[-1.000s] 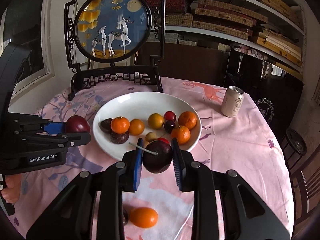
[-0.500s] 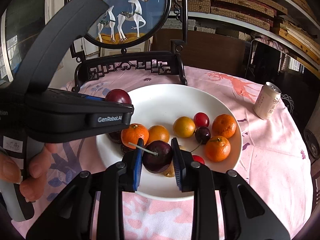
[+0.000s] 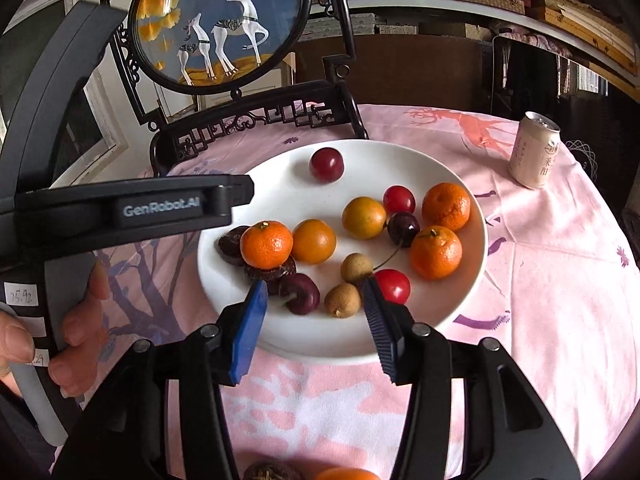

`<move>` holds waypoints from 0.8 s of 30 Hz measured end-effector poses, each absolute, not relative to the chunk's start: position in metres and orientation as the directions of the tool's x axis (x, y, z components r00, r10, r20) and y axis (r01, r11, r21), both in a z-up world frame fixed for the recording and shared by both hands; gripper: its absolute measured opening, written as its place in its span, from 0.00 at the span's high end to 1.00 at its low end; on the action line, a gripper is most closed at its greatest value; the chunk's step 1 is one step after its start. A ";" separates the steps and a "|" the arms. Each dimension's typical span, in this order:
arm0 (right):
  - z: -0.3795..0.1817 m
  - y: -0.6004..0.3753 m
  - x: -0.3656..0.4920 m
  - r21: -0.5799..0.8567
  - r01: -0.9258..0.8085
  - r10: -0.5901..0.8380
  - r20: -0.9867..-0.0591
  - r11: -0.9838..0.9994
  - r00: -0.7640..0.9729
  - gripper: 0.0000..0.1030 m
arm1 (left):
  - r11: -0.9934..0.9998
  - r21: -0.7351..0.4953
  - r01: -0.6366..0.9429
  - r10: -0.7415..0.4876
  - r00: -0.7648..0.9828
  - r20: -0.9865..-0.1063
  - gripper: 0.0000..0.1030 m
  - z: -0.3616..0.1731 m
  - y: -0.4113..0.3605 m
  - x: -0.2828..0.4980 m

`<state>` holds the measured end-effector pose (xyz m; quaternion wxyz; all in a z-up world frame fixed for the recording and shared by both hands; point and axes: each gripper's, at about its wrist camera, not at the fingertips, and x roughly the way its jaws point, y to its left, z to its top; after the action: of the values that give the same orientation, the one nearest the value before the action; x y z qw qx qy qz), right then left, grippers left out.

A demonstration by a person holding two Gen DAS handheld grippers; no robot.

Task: Organize fruits
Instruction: 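Withdraw both open grippers from the plate toward the last fruits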

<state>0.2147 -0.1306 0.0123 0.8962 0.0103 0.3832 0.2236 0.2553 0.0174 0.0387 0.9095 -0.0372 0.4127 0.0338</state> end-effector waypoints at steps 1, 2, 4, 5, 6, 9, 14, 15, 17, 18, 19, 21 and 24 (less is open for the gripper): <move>0.013 -0.136 0.210 0.197 -0.388 0.410 -0.681 0.901 0.607 0.51 | 0.996 -0.036 -0.083 0.028 0.658 -0.753 0.20 0.039 0.016 0.249; 0.014 -0.142 0.206 0.198 -0.378 0.405 -0.681 0.904 0.610 0.49 | 0.997 -0.035 -0.069 0.019 0.660 -0.751 0.20 0.039 0.013 0.242; 0.015 -0.154 0.196 0.199 -0.365 0.396 -0.684 0.909 0.613 0.49 | 0.998 -0.033 -0.052 0.010 0.664 -0.747 0.20 0.039 0.009 0.229; 0.015 -0.159 0.192 0.204 -0.365 0.397 -0.692 0.909 0.603 0.49 | 0.999 -0.032 -0.043 0.005 0.666 -0.746 0.20 0.038 0.007 0.222; 0.015 -0.163 0.186 0.202 -0.364 0.394 -0.699 0.909 0.597 0.49 | 0.999 -0.031 -0.034 0.000 0.665 -0.747 0.20 0.036 0.005 0.215; 0.015 -0.176 0.166 0.174 -0.342 0.361 -0.696 0.923 0.620 0.49 | 1.000 -0.022 -0.018 -0.004 0.659 -0.752 0.19 0.031 -0.002 0.193; 0.005 -0.192 0.138 0.178 -0.317 0.345 -0.711 0.932 0.613 0.49 | 0.999 -0.023 0.025 -0.033 0.637 -0.770 0.16 0.015 -0.013 0.160; 0.003 -0.194 0.134 0.178 -0.314 0.342 -0.717 0.933 0.608 0.49 | 0.999 -0.014 0.038 -0.034 0.629 -0.777 0.16 0.011 -0.017 0.156; -0.001 -0.196 0.127 0.179 -0.307 0.336 -0.724 0.935 0.602 0.49 | 0.998 0.000 0.058 -0.036 0.615 -0.788 0.16 0.003 -0.022 0.148; -0.002 -0.198 0.124 0.182 -0.301 0.336 -0.723 0.936 0.604 0.49 | 0.998 0.003 0.066 -0.038 0.610 -0.791 0.16 0.000 -0.024 0.144; -0.003 -0.201 0.121 0.188 -0.298 0.337 -0.721 0.936 0.605 0.49 | 0.998 0.005 0.068 -0.037 0.607 -0.794 0.16 -0.002 -0.025 0.141; -0.005 -0.205 0.117 0.205 -0.291 0.346 -0.714 0.934 0.609 0.49 | 0.998 0.006 0.067 -0.036 0.603 -0.797 0.16 -0.005 -0.026 0.136; -0.006 -0.207 0.114 0.230 -0.283 0.359 -0.709 0.931 0.607 0.49 | 0.998 -0.004 0.067 -0.043 0.595 -0.803 0.16 -0.009 -0.026 0.128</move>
<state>0.1138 -0.2073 -0.0064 0.8950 0.0473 0.4056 0.1793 0.1275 -0.0259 -0.0089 0.8928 0.0133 0.4491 -0.0309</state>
